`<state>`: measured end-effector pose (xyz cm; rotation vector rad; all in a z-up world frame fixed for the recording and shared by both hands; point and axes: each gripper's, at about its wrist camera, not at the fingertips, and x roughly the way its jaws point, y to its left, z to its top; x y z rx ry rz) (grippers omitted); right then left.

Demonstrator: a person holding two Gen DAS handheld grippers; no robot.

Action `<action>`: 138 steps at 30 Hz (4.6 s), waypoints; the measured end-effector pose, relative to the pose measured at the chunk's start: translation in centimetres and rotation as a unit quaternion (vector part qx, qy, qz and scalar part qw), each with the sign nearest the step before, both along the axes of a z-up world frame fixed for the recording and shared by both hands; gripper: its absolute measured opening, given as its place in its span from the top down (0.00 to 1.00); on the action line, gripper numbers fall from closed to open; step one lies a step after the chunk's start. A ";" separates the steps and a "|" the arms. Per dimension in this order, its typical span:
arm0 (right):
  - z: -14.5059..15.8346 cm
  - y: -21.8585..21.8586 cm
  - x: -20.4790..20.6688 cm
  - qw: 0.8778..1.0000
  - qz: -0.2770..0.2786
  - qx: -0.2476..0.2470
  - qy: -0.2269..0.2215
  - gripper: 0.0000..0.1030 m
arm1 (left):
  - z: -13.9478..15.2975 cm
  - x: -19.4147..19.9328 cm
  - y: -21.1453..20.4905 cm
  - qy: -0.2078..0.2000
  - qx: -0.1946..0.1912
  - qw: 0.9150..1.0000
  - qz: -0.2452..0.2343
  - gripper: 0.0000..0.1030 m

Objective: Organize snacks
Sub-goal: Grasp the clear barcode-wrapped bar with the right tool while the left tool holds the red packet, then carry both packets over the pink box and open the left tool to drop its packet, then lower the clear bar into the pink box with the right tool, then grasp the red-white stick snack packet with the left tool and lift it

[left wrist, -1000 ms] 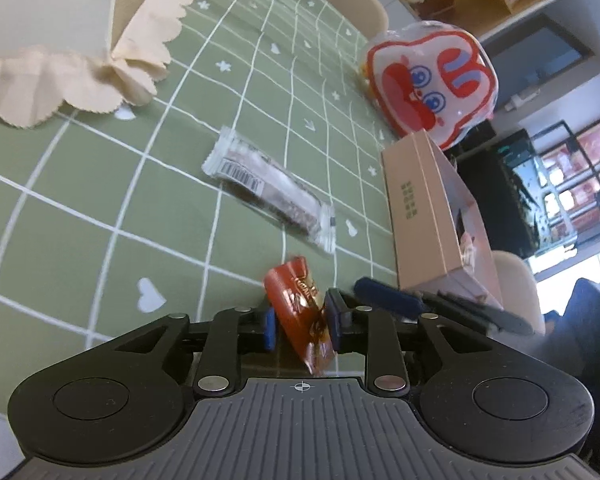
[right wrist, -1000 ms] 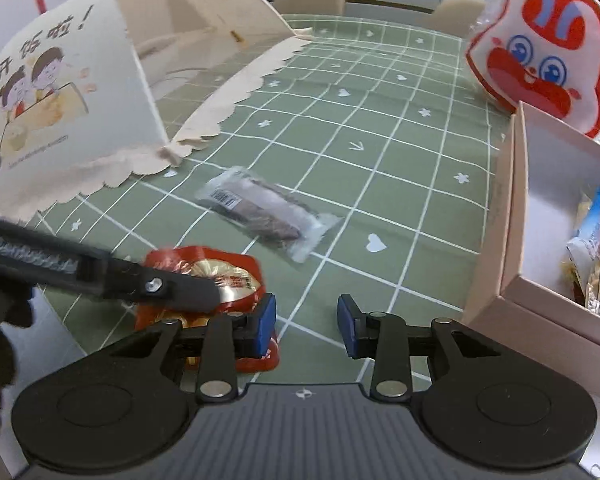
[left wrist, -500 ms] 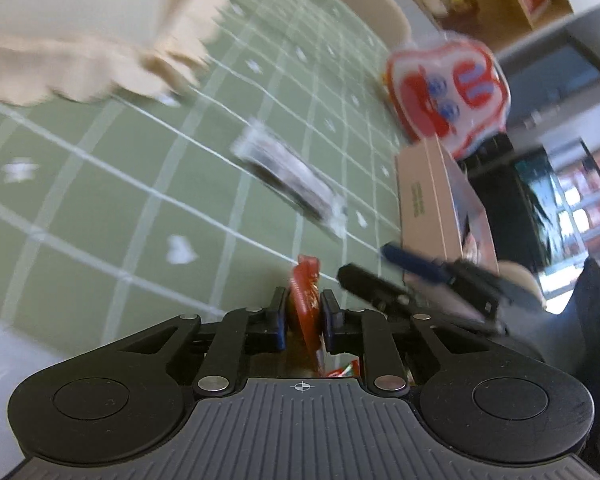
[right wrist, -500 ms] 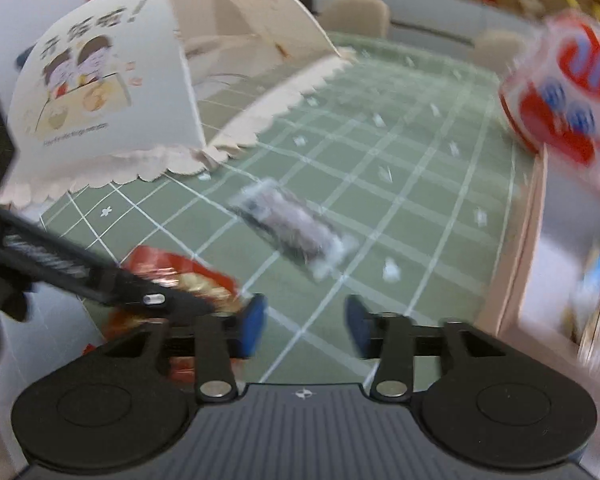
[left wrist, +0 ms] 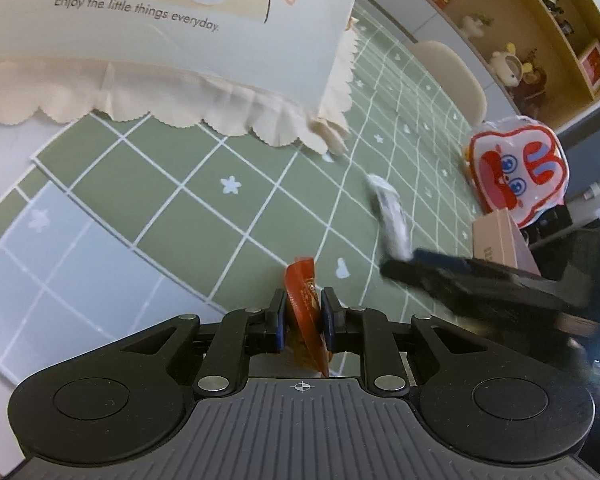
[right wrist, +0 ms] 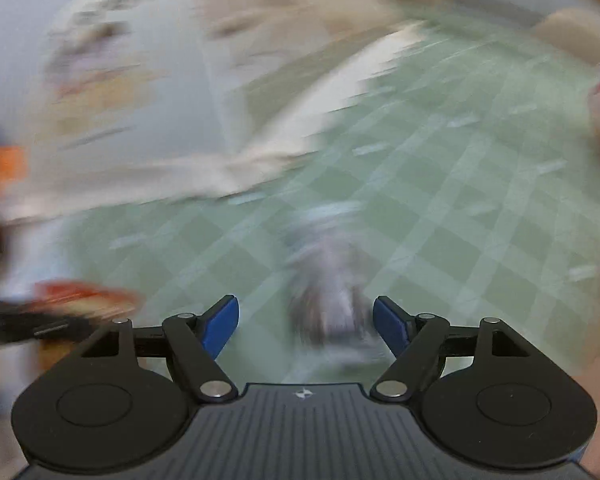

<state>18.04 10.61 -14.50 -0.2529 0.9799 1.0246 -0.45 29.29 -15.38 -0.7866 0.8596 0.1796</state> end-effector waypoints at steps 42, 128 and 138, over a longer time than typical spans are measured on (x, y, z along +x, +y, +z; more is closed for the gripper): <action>1.4 1.2 -3.3 0.995 -0.053 -0.043 -0.068 0.64 | -0.6 -1.1 -0.4 -0.016 -0.015 0.999 -0.026 0.78; 9.2 -23.8 4.9 0.954 -0.295 -0.010 -0.056 0.34 | 4.7 -1.0 -12.9 0.031 0.174 0.976 -0.127 0.80; 3.1 -22.9 -5.8 0.977 -0.210 -0.044 -0.009 0.34 | 2.1 -0.6 -11.7 0.047 0.096 0.986 -0.127 0.80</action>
